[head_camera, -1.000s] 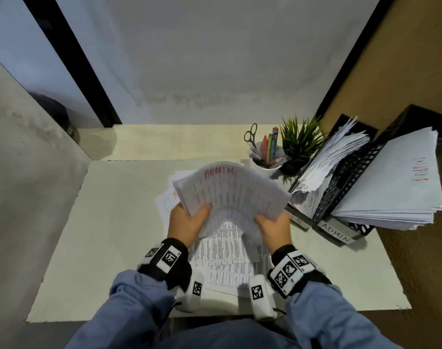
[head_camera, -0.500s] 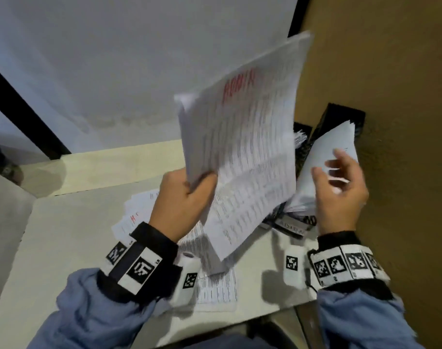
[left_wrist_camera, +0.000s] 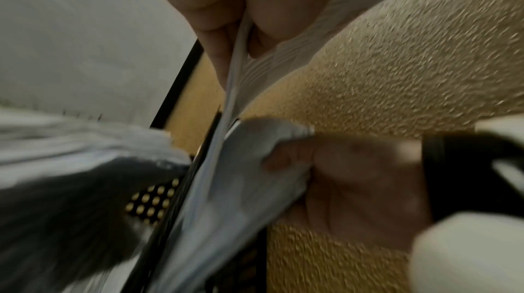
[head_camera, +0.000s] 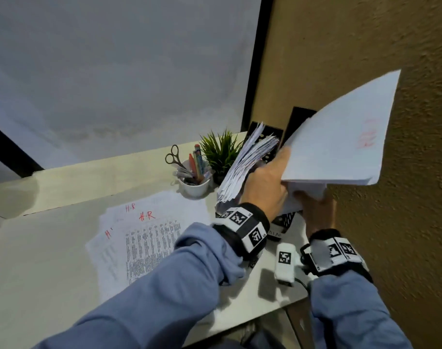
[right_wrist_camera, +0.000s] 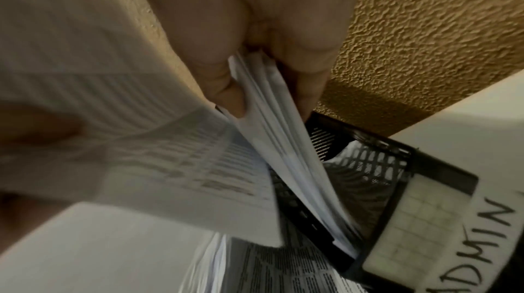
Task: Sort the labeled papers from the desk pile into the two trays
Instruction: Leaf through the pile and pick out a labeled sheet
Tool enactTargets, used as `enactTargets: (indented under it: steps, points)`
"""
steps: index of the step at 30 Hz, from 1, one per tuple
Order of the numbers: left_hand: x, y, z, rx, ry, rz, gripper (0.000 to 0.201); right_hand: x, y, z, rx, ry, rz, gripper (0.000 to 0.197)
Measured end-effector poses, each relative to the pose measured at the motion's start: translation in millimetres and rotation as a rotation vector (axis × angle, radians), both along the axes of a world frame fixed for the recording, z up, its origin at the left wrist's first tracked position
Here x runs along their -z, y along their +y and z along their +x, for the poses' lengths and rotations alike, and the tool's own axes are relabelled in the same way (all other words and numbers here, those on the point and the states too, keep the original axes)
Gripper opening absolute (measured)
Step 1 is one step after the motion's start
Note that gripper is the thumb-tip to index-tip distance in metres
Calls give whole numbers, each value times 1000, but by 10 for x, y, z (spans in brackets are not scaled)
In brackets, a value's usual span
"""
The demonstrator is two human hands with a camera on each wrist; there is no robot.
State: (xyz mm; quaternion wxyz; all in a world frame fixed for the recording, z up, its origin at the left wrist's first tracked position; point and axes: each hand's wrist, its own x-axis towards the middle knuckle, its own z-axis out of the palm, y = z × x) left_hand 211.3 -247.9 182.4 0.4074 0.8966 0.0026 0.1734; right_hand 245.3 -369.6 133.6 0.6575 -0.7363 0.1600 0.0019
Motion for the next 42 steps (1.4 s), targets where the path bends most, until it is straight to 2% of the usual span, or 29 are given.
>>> enactTargets:
  steps: [1,3,4,6,7,9,10,14,17,19,21,24,27,30,33,35,37,39,42]
  points:
    - [80,-30,31,-11,54,-11,69,-44,17,7,-43,-43,-14,61]
    - [200,-71,75,-28,118,-38,70,-181,36,2,-191,-28,-27,37]
    - [227,-84,85,-34,138,-59,70,-226,34,7,-225,-51,-26,31]
    - [286,-96,129,-38,158,-82,72,-271,-14,69,-157,-188,9,48]
    - [302,-95,149,-38,167,-75,72,-314,-33,86,-134,-231,20,43]
    - [335,-94,191,-37,184,-88,73,-332,-62,123,-152,-331,-22,20]
    - [361,-106,210,-27,195,-105,74,-391,-65,121,-153,-380,-23,17]
    - [521,-146,320,29,254,-163,70,-486,-60,133,-128,-500,-110,20]
    - [631,-180,358,96,373,-104,67,-399,9,102,-102,-511,-337,24]
    - [702,-205,342,114,401,-95,65,-294,80,43,-151,-428,-467,48]
    - [747,-205,334,117,420,-85,70,-138,126,-8,-208,-326,-503,68]
    - [709,-127,331,100,457,-119,82,30,116,9,-212,-289,-522,72]
    - [571,3,158,164,385,-249,77,-64,108,-14,-182,-359,-463,72]
    - [476,287,-232,170,218,-354,57,-307,205,-135,-97,-607,-413,62]
    - [599,734,-711,-8,170,-436,40,-431,425,-299,-94,-865,-416,43]
    - [912,1092,-978,-218,282,-426,35,-357,627,-439,-219,-922,-404,35]
    - [1312,1490,-1255,-453,433,-340,26,-151,876,-615,-411,-897,-380,29]
    - [1653,1831,-1521,-658,623,-229,27,195,1110,-801,-612,-731,-393,26]
    - [1928,2111,-1821,-856,833,-175,49,765,1353,-1000,-787,-192,-470,30]
